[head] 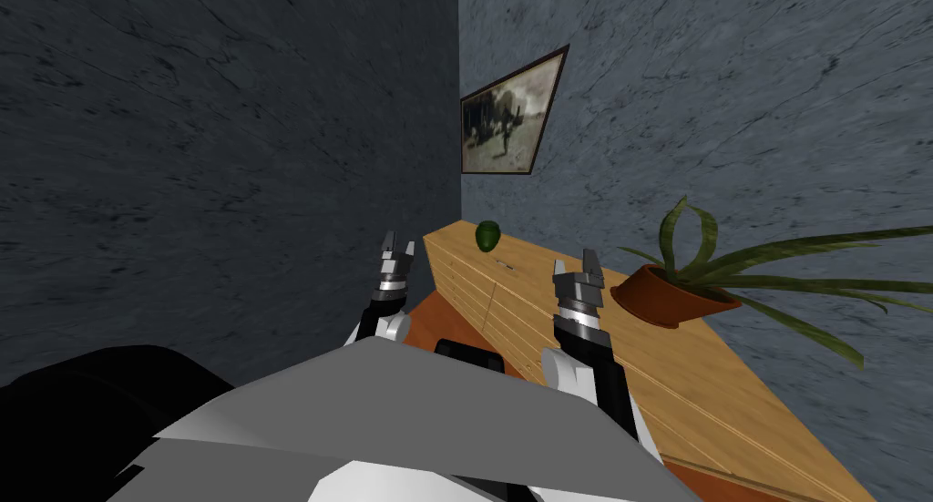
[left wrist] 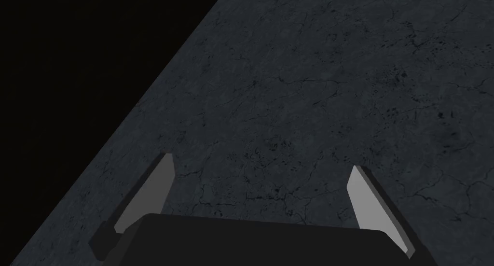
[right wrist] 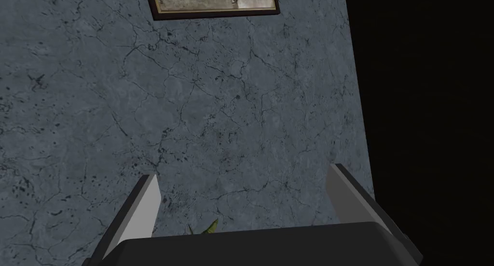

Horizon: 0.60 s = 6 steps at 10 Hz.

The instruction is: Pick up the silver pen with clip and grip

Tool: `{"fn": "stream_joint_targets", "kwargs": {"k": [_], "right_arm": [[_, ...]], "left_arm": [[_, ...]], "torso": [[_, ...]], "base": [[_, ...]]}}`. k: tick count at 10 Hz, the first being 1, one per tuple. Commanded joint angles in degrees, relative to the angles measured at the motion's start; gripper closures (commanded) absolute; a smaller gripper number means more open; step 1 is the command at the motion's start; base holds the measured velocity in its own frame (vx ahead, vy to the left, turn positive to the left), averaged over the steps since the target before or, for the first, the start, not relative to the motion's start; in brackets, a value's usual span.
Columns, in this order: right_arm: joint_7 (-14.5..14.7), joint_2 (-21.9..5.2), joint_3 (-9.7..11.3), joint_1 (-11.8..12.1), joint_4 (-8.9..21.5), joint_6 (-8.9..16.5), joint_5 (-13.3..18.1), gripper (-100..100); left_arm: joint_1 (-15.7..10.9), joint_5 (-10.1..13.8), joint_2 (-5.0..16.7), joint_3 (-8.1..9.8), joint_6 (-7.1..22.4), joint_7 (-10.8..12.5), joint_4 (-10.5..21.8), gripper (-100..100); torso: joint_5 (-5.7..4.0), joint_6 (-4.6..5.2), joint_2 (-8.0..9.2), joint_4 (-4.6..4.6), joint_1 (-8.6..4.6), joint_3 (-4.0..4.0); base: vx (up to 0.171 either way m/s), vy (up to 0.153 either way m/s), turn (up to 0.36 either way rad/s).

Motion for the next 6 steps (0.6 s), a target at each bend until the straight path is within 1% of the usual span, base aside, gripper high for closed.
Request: {"fn": "stream_joint_targets", "kwargs": {"k": [1, 2, 3, 4, 5, 6], "right_arm": [[0.16, -2.3, 0.09, -0.01, 0.11, -0.07, -0.1, -100], [0.32, -4.12, 0.21, 0.02, 0.27, -0.15, -0.18, -100], [0.52, -5.9, 0.38, 0.07, 0.49, -0.28, -0.27, -100], [0.76, -7.59, 0.61, 0.16, 0.8, -0.48, -0.37, -100], [0.76, -8.33, 0.61, 0.16, 0.8, -0.48, -0.37, -100], [1.04, -10.56, 0.87, 0.26, 1.2, -0.74, -0.47, -100]], "left_arm": [[0.0, 0.0, 0.0, 0.0, 0.0, 0.0, 0.0, 0], [0.0, 0.0, 0.0, 0.0, 0.0, 0.0, 0.0, 0], [-0.01, 0.0, 0.0, 0.0, 0.0, 0.0, 0.0, 0], [-0.01, 0.0, 0.0, 0.0, 0.0, 0.0, 0.0, 0], [-0.02, 0.0, 0.0, 0.0, 0.0, 0.0, 0.0, 0], [-0.01, 0.0, 0.0, 0.0, 0.0, 0.0, 0.0, 0]], "torso": [[0.0, 0.0, 0.0, 0.0, 0.0, 0.0], [0.0, 0.0, 0.09, 0.01, -0.02, 0.05], [-0.02, 0.0, 0.22, 0.04, -0.1, 0.12], [-0.03, 0.0, 0.42, 0.08, -0.13, 0.23], [-0.03, 0.01, 0.59, 0.13, -0.12, 0.34], [-0.02, 0.0, 0.49, 0.12, -0.08, 0.29]], "base": [[-0.031, -0.003, -0.007], [-0.069, -0.022, -0.014], [-0.125, -0.029, -0.014], [-0.169, -0.023, -0.016], [-0.116, -0.014, -0.008], [-0.105, -0.022, -0.012]]}}
